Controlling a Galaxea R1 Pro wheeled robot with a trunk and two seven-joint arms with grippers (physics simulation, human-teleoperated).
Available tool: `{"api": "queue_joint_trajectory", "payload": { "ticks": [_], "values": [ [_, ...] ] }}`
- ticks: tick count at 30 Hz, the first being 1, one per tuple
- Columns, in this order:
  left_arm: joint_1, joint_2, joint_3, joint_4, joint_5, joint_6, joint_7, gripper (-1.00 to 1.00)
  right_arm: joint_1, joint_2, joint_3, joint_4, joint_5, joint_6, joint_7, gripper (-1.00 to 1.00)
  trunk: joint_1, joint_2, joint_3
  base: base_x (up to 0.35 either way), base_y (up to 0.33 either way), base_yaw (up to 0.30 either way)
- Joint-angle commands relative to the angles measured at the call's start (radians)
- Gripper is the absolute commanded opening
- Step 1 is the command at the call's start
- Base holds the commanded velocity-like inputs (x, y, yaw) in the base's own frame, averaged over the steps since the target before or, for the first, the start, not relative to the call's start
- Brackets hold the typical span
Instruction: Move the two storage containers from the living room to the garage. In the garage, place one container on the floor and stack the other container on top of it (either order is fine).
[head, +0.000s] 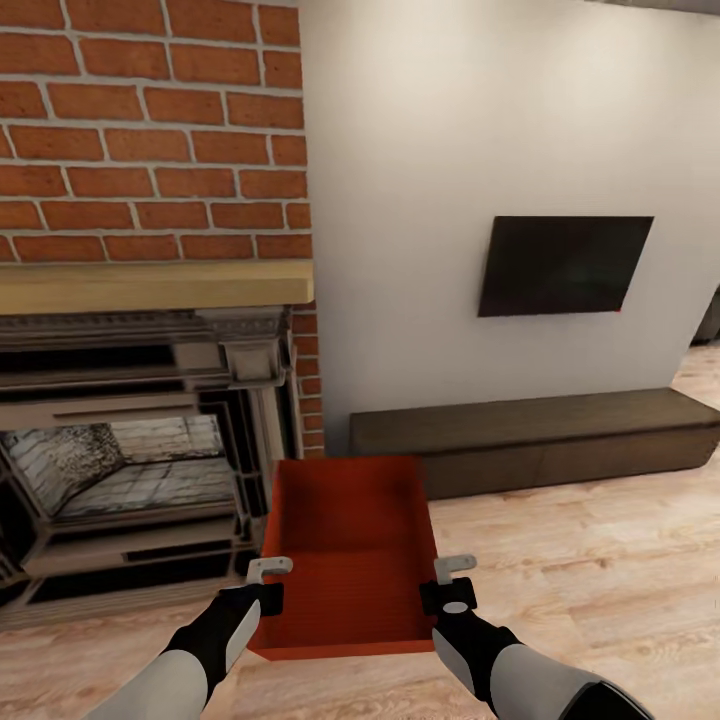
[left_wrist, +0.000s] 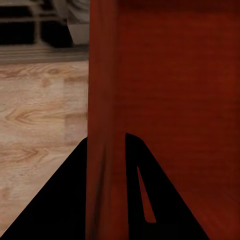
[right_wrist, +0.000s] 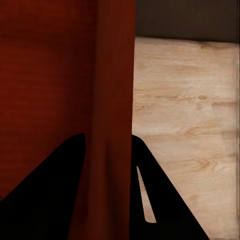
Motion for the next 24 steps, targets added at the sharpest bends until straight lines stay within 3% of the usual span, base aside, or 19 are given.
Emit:
{"api": "queue_joint_trajectory", "payload": {
  "ticks": [1, 24],
  "values": [
    [0.000, -0.001, 0.012, -0.002, -0.018, 0.007, 0.006, -1.00, -0.001, 0.001, -0.026, -0.013, 0.001, -0.004, -0.001, -1.00, 0.000, -0.001, -0.002, 0.000, 0.000, -0.287],
    [0.000, -0.001, 0.014, -0.002, -0.018, 0.007, 0.006, -1.00, -0.001, 0.001, -0.026, -0.013, 0.001, -0.004, -0.001, -1.00, 0.000, -0.001, -0.002, 0.000, 0.000, -0.287]
  ]
}}
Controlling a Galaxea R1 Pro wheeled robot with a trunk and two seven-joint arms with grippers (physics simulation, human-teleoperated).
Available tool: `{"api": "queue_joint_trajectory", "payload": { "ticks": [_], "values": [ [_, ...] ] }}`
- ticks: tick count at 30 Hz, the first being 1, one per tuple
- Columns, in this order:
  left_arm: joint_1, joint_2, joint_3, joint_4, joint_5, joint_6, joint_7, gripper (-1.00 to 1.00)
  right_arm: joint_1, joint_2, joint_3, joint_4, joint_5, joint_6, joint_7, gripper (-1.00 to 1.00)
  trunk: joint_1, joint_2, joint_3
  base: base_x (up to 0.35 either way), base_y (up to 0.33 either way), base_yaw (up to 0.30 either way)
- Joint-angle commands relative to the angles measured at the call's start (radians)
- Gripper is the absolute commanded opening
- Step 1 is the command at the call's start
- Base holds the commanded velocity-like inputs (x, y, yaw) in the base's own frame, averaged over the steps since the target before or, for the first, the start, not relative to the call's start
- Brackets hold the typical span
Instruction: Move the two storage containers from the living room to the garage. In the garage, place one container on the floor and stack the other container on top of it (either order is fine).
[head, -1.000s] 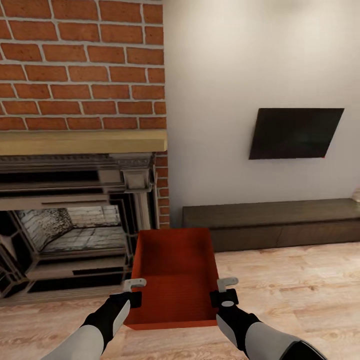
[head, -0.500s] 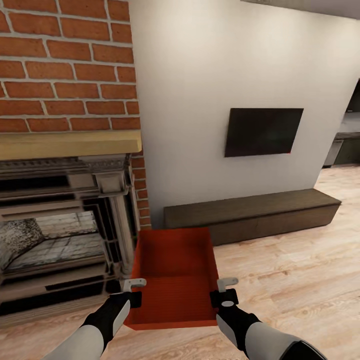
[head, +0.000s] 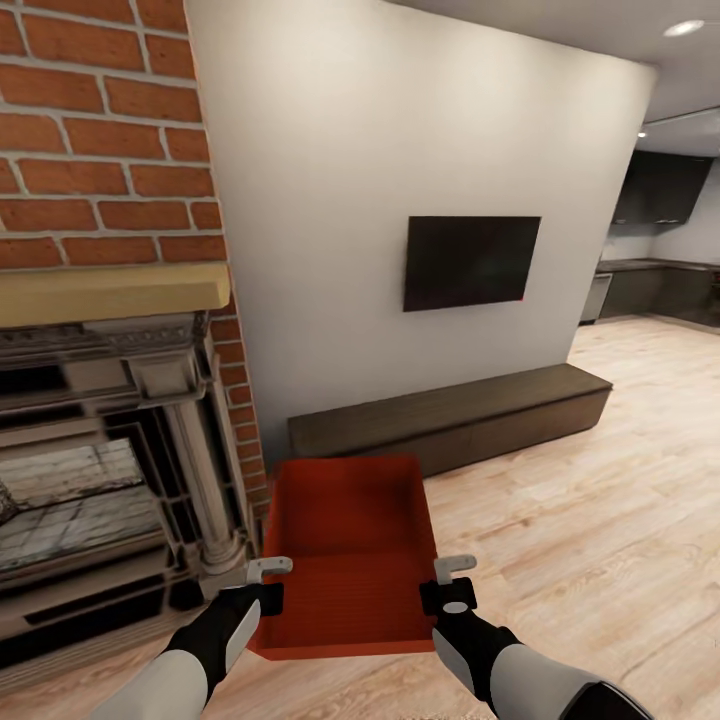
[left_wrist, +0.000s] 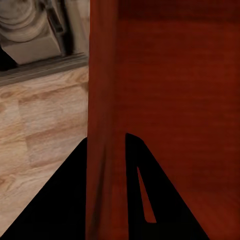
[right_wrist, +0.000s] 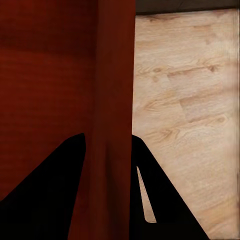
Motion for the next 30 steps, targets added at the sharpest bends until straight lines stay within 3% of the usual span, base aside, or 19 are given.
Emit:
{"api": "queue_joint_trajectory", "payload": {
  "ticks": [1, 30],
  "values": [
    [0.000, -0.001, 0.013, -0.002, -0.018, 0.007, 0.006, -1.00, -0.001, 0.001, -0.026, -0.013, 0.002, -0.004, -0.001, -1.00, 0.000, -0.001, -0.002, 0.000, 0.000, -0.287],
    [0.000, -0.001, 0.013, -0.002, -0.018, 0.007, 0.006, -1.00, -0.001, 0.001, -0.026, -0.013, 0.002, -0.004, -0.001, -1.00, 0.000, -0.001, -0.002, 0.000, 0.000, -0.287]
  ]
}}
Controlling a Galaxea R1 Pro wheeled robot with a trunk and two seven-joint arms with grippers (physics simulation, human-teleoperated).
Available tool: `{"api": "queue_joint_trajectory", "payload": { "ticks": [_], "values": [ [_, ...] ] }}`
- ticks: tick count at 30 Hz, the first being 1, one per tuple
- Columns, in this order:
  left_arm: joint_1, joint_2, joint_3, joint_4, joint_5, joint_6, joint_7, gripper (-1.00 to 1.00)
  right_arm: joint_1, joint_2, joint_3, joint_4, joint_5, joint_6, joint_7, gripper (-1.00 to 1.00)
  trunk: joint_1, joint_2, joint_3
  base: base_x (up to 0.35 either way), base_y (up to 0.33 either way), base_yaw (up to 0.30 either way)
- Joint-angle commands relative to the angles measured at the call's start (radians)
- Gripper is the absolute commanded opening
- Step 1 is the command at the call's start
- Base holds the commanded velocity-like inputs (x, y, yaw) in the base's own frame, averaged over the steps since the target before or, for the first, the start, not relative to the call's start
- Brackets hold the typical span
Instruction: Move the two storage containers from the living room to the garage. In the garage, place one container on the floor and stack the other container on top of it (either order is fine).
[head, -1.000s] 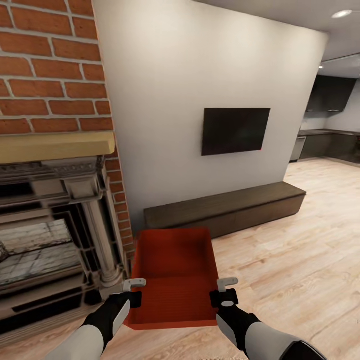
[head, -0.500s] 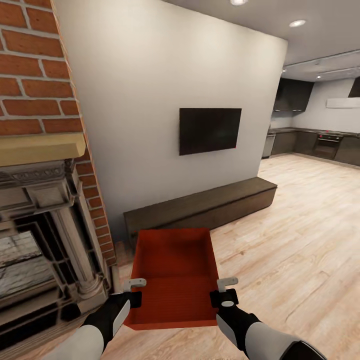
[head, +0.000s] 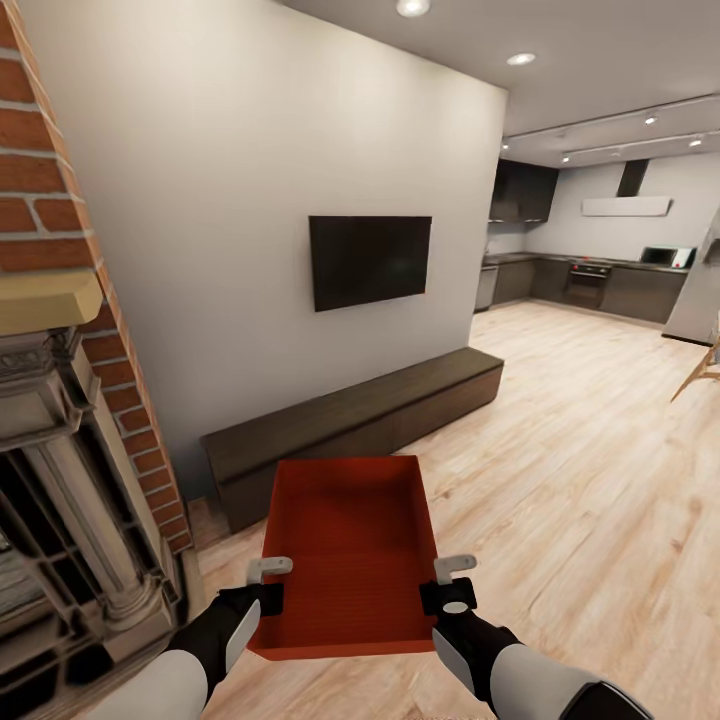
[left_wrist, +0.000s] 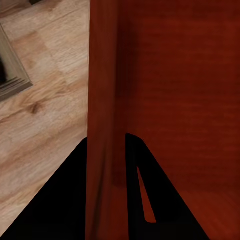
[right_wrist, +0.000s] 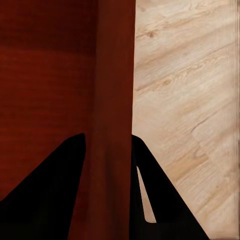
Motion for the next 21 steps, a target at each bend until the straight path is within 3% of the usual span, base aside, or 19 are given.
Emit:
{"api": "queue_joint_trajectory", "payload": {
  "ticks": [1, 21],
  "values": [
    [0.000, -0.001, 0.013, -0.002, -0.018, 0.007, 0.006, -1.00, -0.001, 0.001, -0.026, -0.013, 0.002, -0.004, -0.001, -1.00, 0.000, -0.001, -0.002, 0.000, 0.000, -0.287],
    [0.000, -0.001, 0.013, -0.002, -0.018, 0.007, 0.006, -1.00, -0.001, 0.001, -0.026, -0.013, 0.002, -0.004, -0.001, -1.00, 0.000, -0.001, -0.002, 0.000, 0.000, -0.287]
  ]
}}
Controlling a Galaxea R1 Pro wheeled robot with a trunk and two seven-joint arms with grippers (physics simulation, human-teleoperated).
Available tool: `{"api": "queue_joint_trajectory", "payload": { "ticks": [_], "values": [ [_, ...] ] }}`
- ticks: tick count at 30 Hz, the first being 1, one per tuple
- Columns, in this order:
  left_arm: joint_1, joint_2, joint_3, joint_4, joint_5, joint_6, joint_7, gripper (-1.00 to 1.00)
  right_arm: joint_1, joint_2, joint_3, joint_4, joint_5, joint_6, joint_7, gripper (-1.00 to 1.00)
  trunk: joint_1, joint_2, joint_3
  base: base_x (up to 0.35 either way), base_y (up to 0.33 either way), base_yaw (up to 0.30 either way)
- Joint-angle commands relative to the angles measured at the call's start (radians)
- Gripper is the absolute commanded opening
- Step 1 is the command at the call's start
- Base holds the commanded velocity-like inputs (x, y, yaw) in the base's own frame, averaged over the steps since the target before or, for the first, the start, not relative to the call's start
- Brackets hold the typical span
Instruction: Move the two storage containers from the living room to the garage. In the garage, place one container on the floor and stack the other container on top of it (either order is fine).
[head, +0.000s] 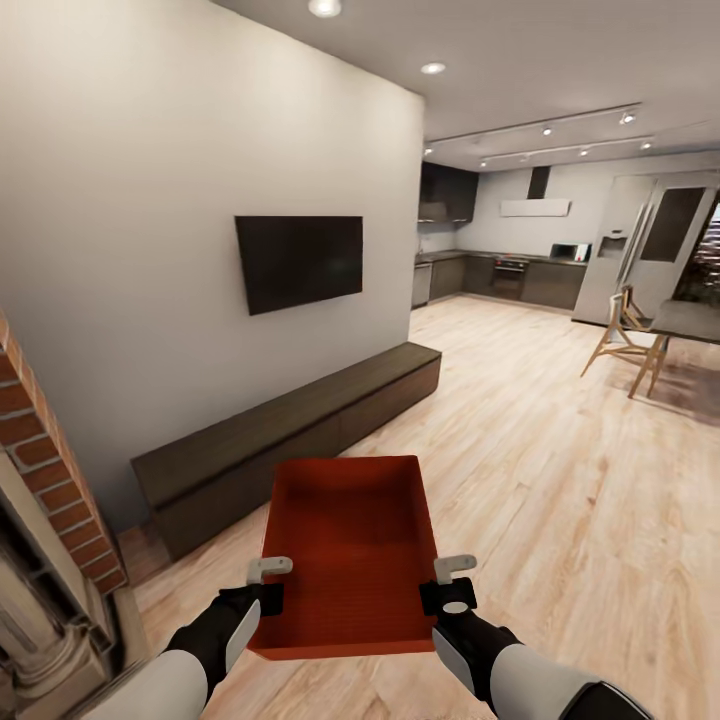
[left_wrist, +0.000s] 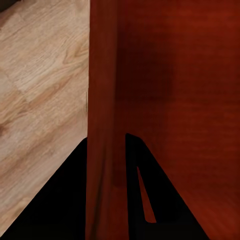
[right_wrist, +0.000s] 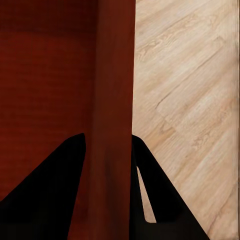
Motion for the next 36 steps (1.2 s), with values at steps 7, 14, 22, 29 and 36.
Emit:
{"api": "queue_joint_trajectory", "payload": {
  "ticks": [7, 14, 22, 29, 36],
  "values": [
    [0.000, -0.002, 0.013, -0.002, -0.018, 0.007, 0.006, -1.00, -0.001, 0.001, -0.027, -0.013, 0.002, -0.004, -0.001, -1.00, 0.000, -0.001, -0.002, 0.000, 0.000, -0.287],
    [0.000, -0.002, 0.013, -0.002, -0.018, 0.007, 0.006, -1.00, -0.001, 0.001, -0.027, -0.013, 0.002, -0.004, -0.001, -1.00, 0.000, -0.001, -0.002, 0.000, 0.000, -0.287],
    [0.000, -0.002, 0.013, -0.002, -0.018, 0.007, 0.006, -1.00, -0.001, 0.001, -0.027, -0.013, 0.002, -0.004, -0.001, -1.00, 0.000, -0.001, -0.002, 0.000, 0.000, -0.287],
    [0.000, -0.003, 0.013, -0.002, -0.018, 0.007, 0.006, -1.00, -0.001, 0.000, -0.027, -0.013, 0.002, -0.004, -0.002, -1.00, 0.000, -0.001, -0.002, 0.000, 0.000, -0.287],
    [0.000, -0.003, 0.013, -0.002, -0.018, 0.007, 0.006, -1.00, -0.001, -0.001, -0.027, -0.013, 0.002, -0.004, -0.002, -1.00, 0.000, -0.001, -0.002, 0.000, 0.000, -0.287]
  ]
}}
